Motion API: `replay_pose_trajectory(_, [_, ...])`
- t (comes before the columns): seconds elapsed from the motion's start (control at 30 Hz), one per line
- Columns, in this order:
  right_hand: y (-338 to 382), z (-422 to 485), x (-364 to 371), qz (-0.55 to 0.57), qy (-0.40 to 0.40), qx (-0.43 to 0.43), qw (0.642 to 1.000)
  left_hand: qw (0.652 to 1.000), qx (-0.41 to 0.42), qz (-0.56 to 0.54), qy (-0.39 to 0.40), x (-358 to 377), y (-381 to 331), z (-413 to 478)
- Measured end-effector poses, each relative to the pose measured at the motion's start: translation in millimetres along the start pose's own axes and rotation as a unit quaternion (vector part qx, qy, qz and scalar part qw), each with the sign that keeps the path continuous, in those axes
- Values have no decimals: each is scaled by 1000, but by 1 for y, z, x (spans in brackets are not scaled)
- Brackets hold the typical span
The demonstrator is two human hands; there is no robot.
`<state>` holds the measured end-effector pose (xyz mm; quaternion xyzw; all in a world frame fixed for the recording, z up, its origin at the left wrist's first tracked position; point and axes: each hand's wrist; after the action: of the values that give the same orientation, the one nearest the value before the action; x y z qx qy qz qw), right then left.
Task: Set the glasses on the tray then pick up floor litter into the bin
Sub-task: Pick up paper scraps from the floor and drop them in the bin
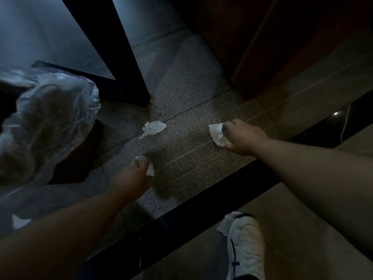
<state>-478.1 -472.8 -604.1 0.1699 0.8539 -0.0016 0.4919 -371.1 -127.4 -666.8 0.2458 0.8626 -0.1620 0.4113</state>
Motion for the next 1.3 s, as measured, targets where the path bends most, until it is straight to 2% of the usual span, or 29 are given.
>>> replay_pose_trajectory(0.17, [-6, 23, 13, 9, 2, 11, 1000, 1000, 27, 10, -9, 19, 6, 5])
replay_pose_trajectory(0.37, [-1, 51, 22, 9, 26, -8, 1000, 999, 43, -14, 26, 9, 5, 2])
replay_pose_trajectory(0.57, [0, 58, 40, 9, 21, -50, 998, 994, 65, -43, -80, -50, -12, 6])
replay_pose_trajectory(0.77, [-4, 47, 45, 21, 38, -103, 994, 993, 36, -31, -106, -93, -19, 56])
replay_pose_trajectory(0.87, [-3, 42, 38, 29, 70, -112, 991, 997, -17, -26, -69, -97, -24, 76])
replay_pose_trajectory(0.97, [-3, 34, 26, 50, 56, -118, 990, 994, -58, -82, -45, -99, -31, 85])
replay_pose_trajectory(1.1, [0, 28, 17, 80, 25, -122, 989, 996, -71, -29, -45, -96, -37, 84])
replay_pose_trajectory(1.17, [3, 27, 15, 96, 12, -129, 987, 998, -67, -20, -6, -95, -36, 82])
replay_pose_trajectory(1.23, [8, 26, 12, 102, 9, -137, 985, 992, -90, -71, 56, -97, -36, 78])
replay_pose_trajectory(1.3, [14, 25, 7, 105, 4, -156, 982, 988, -98, -93, 73, -97, -38, 70])
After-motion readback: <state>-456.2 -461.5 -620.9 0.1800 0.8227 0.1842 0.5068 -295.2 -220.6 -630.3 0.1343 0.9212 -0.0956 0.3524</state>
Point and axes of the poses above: each hand's wrist, its own z-axis towards the middle knuckle, its own x-axis out of the palm, y = z × x, and after that the axes turned 7 degrees about -x, right-handed
